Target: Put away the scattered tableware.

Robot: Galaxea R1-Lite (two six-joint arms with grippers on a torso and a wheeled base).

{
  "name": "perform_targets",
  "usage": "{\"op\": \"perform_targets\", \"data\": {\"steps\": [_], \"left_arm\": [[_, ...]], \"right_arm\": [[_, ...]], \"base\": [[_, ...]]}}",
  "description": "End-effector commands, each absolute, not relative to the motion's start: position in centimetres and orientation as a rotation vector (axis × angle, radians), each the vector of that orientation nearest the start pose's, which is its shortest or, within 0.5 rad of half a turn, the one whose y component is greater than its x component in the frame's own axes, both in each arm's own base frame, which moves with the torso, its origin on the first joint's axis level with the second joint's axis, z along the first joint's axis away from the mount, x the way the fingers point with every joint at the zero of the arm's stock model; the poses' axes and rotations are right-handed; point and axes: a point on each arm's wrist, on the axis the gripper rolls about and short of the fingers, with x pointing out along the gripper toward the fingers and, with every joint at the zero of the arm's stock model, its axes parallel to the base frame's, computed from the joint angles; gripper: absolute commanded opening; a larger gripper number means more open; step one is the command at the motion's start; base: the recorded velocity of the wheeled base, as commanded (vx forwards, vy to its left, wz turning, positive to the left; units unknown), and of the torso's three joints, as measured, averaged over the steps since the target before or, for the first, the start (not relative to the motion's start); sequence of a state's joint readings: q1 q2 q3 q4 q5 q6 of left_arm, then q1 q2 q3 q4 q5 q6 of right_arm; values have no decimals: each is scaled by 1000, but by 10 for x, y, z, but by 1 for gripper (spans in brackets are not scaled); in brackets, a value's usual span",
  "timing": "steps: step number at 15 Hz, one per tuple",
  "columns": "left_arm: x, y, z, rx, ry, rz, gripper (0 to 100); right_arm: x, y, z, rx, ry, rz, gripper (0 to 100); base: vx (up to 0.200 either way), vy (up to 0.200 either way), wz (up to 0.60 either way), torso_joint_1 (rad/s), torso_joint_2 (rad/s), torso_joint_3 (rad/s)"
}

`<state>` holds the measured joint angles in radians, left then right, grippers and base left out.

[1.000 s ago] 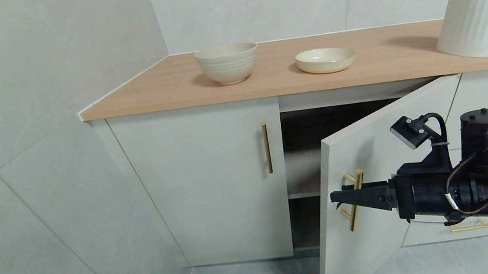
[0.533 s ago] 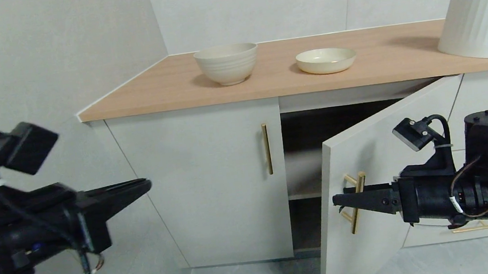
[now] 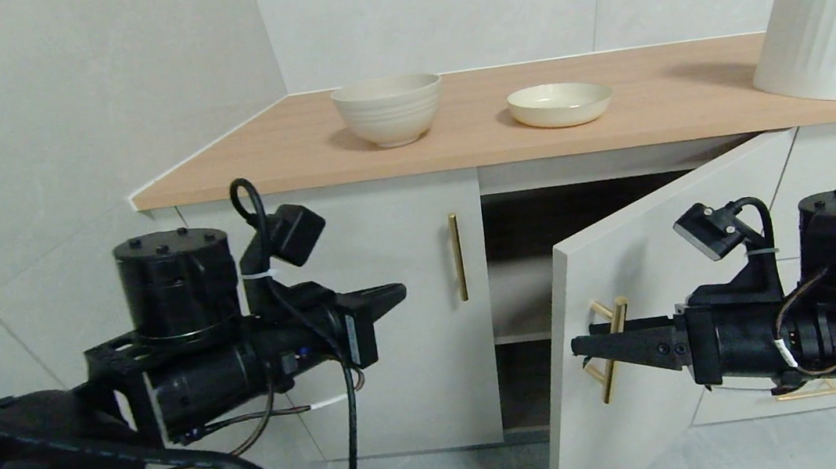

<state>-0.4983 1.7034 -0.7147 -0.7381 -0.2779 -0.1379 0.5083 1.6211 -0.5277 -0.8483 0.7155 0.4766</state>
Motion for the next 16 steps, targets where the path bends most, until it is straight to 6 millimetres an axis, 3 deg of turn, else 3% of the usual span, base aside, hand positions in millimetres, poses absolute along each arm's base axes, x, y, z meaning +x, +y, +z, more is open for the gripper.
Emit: {"op": "perform_targets", "data": {"steps": [1, 2, 7, 12, 16], "left_arm": [[274, -171, 141, -115, 370, -785, 0], [278, -189, 137, -186, 346, -816, 0], [291, -212, 122, -213, 353, -850, 0], [290, -267, 122, -236, 334, -965, 0], [282, -277, 123, -290, 360, -989, 0]], "right_arm": [[216, 138, 156, 438, 540, 1133, 100], [216, 138, 156, 438, 541, 1132, 100], [215, 137, 156, 439, 543, 1132, 100], [214, 136, 157, 438, 536, 1131, 100], [214, 135, 159, 438, 525, 1130, 100]], "base": [[0, 0, 0, 0, 0, 0], [0, 0, 0, 0, 0, 0], [0, 0, 0, 0, 0, 0], [0, 0, 0, 0, 0, 0], [0, 0, 0, 0, 0, 0]]}}
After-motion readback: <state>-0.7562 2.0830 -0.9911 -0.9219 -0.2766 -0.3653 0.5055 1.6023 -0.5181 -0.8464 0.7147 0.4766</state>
